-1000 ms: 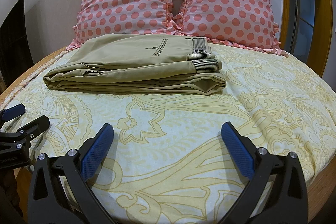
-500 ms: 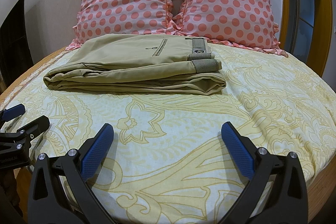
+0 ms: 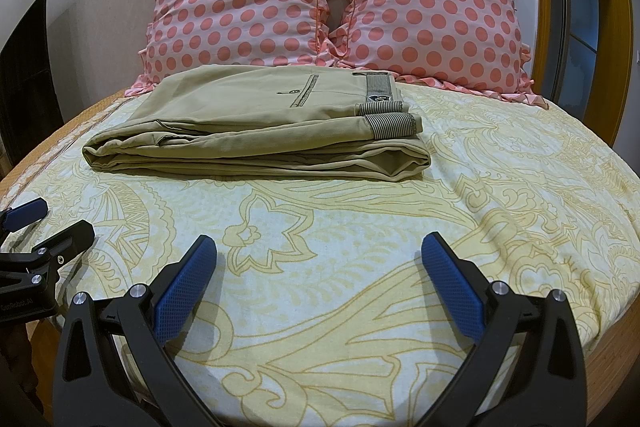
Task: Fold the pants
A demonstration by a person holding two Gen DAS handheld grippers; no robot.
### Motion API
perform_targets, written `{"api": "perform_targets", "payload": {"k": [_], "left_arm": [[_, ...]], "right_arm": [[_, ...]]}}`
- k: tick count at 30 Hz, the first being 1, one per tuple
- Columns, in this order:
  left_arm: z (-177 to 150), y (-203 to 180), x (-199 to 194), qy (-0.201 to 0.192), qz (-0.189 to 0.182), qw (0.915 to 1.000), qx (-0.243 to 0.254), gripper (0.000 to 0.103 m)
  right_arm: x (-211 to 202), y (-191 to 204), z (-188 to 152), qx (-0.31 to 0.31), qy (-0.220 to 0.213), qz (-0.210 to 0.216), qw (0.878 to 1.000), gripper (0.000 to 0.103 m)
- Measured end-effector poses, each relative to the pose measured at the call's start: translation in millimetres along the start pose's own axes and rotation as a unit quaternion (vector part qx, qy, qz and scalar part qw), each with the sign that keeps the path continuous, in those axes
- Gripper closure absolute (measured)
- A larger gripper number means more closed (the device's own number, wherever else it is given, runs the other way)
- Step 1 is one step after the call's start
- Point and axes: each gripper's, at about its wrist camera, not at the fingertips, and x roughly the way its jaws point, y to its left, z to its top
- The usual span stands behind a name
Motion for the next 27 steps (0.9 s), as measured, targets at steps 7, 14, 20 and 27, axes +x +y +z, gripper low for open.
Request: {"api": "perform_targets", "payload": {"k": [7, 14, 20, 27], "left_arm": [[-0.1, -0.1, 0.0, 0.0, 0.0, 1.0, 0.0, 0.002], [-0.1, 0.0, 0.0, 0.0, 0.0, 1.0, 0.0, 0.002], [0.0, 0.0, 0.1, 0.0, 0.0, 1.0, 0.0, 0.002], [1.6, -1.8, -0.8, 0.003, 0.001, 1.0, 0.0, 0.002]], "right_arm": [[0.0, -0.2, 0.0, 0.0, 0.0, 0.0, 1.0, 0.001], [0.1, -0.1, -0.1, 0.0, 0.0, 0.0, 1.0, 0.001], [0.1, -0.2, -0.3, 0.0, 0.0, 0.001, 1.0, 0.001], [0.1, -0.2, -0.3, 0.0, 0.0, 0.001, 1.0, 0.001]]}}
